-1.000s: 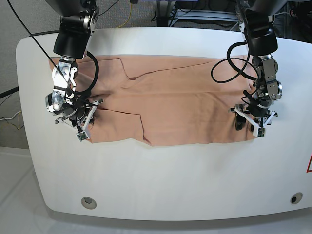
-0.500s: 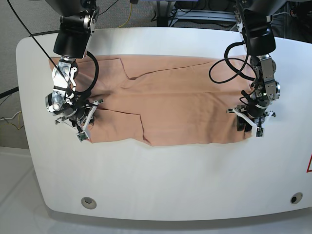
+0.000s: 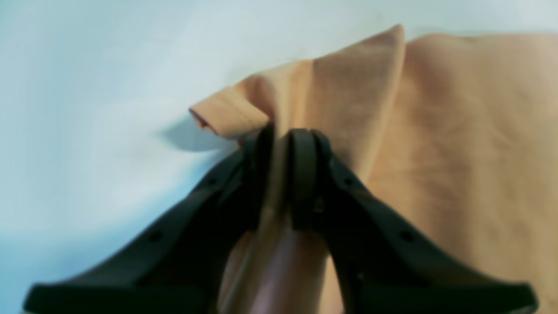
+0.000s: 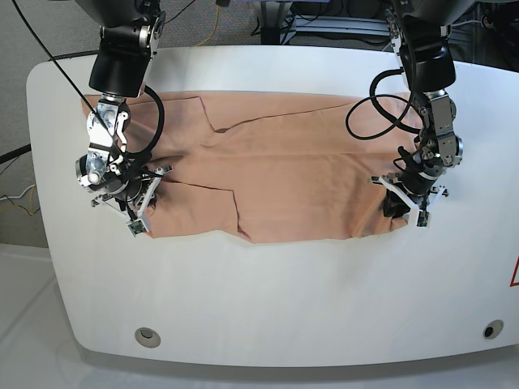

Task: Fold the T-shirt properly
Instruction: 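Hold both shirt corners and tug them apart to straighten the edge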

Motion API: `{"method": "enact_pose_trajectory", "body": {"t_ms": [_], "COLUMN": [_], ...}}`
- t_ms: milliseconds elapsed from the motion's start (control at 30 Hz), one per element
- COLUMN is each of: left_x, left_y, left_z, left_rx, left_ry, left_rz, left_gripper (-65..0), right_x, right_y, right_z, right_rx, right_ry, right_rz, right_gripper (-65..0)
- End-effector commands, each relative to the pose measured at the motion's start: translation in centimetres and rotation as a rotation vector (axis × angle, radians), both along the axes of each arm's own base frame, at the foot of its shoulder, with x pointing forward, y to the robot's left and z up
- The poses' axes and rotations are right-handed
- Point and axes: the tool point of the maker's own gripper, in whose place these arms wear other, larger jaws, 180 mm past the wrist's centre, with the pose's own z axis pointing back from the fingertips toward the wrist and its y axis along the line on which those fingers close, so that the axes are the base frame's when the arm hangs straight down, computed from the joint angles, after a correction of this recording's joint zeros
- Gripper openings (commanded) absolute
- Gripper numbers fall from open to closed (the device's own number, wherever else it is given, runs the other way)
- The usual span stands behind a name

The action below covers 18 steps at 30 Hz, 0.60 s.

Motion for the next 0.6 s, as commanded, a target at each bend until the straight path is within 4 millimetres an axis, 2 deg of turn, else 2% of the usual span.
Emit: {"method": "enact_pose_trajectory", "body": {"t_ms": [0, 300, 567], "left_x": [-0.9, -0.7, 0.7], "left_y": [-0.4, -0.4, -0.1], "left_z": [-1.1, -0.6, 2.4], "left_rx": [0.025, 0.027, 0.061], "left_ry": [0.07, 0.058, -0.03], "left_rz": [-0.043, -0.058, -0.064], "left_gripper": [-60.3, -61.6, -61.6], "right_x": [1.6, 1.8, 2.0], "right_y": [0.2, 0.4, 0.3], "right_z": [1.9, 2.3, 2.8], "right_rx": [0.006, 0.007, 0.001], "right_ry": [-0.065, -0.077, -0.094], "right_rz": [0.003, 0.004, 0.004], "right_gripper": [-65.0, -65.0, -65.0]}}
